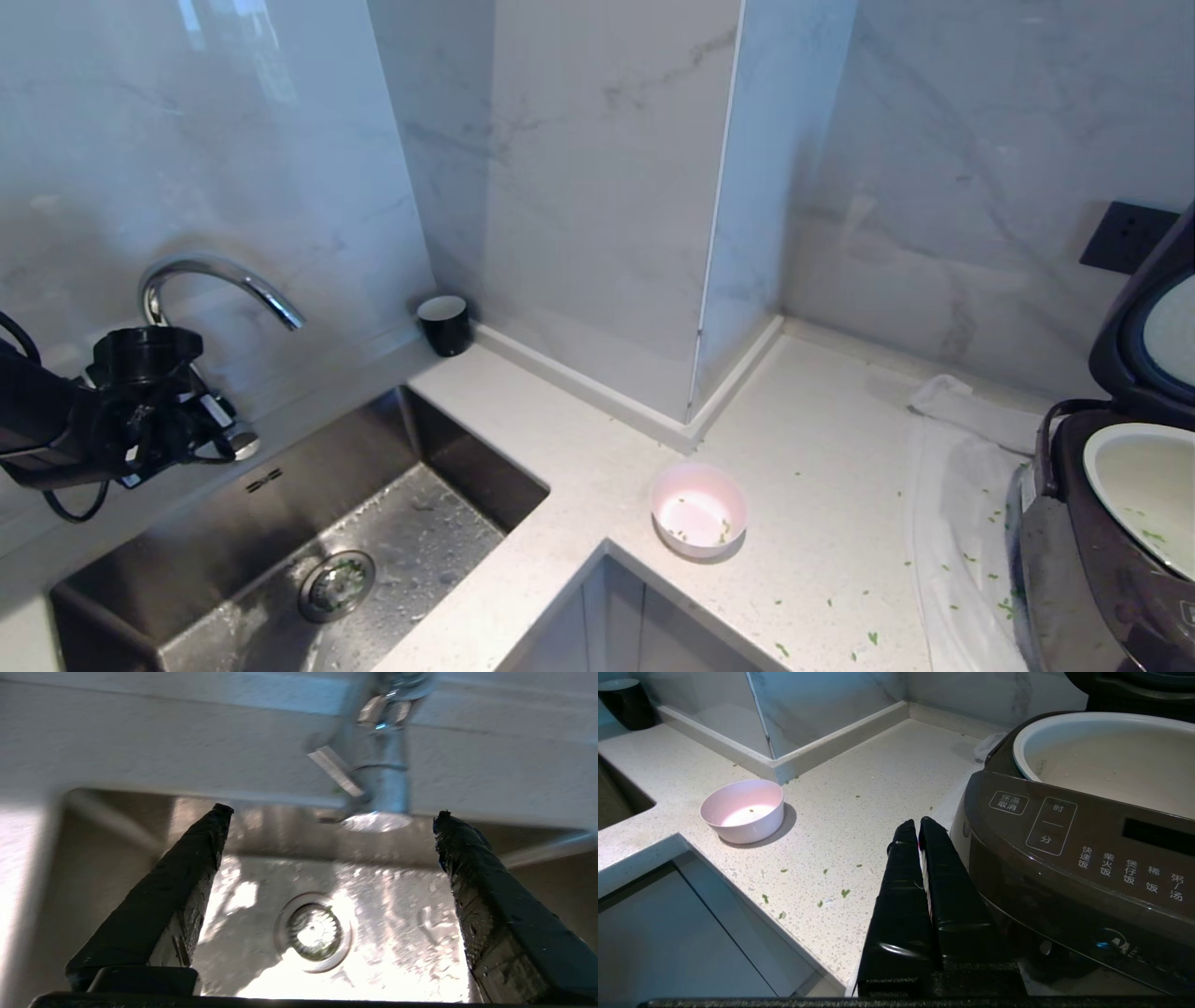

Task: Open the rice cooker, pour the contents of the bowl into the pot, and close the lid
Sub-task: Turn on the tap

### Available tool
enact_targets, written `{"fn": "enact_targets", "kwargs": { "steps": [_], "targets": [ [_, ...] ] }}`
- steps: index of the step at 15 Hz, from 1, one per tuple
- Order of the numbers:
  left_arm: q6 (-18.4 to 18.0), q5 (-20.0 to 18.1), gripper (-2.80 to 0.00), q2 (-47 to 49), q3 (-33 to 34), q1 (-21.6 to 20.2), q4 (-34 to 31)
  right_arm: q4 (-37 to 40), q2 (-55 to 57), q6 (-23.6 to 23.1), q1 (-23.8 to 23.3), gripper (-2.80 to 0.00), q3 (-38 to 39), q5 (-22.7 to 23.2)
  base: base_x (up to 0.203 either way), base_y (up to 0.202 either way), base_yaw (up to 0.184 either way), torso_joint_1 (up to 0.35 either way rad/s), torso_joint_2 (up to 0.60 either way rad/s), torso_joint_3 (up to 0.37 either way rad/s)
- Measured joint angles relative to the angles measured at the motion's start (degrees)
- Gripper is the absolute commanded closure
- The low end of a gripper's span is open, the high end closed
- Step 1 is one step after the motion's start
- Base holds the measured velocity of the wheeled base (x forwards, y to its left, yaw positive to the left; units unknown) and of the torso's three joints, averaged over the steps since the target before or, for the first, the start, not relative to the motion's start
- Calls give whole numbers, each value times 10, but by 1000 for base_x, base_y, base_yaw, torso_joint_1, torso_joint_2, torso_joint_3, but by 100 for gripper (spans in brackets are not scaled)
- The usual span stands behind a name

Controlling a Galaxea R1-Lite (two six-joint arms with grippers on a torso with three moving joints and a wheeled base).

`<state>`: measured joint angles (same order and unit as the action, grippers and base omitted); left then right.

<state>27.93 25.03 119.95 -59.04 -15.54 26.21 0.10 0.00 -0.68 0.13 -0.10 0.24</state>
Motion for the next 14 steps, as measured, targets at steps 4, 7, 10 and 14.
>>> {"fn": "enact_targets", "kwargs": {
  "steps": [4, 7, 10, 14],
  "targets": [
    [3, 0, -280, 35, -35, -6, 12, 0, 0, 0, 0, 0, 0, 0, 0, 0, 0, 0, 0, 0],
    [2, -1, -280, 43, -45, -13, 14, 0, 0, 0, 0, 0, 0, 0, 0, 0, 0, 0, 0, 0],
    [-4, -5, -280, 47, -51, -27, 13, 0, 0, 0, 0, 0, 0, 0, 0, 0, 0, 0, 0, 0],
    [-19, -20, -280, 38, -79, -52, 3, 0, 0, 0, 0, 0, 0, 0, 0, 0, 0, 0, 0, 0]
  ]
}}
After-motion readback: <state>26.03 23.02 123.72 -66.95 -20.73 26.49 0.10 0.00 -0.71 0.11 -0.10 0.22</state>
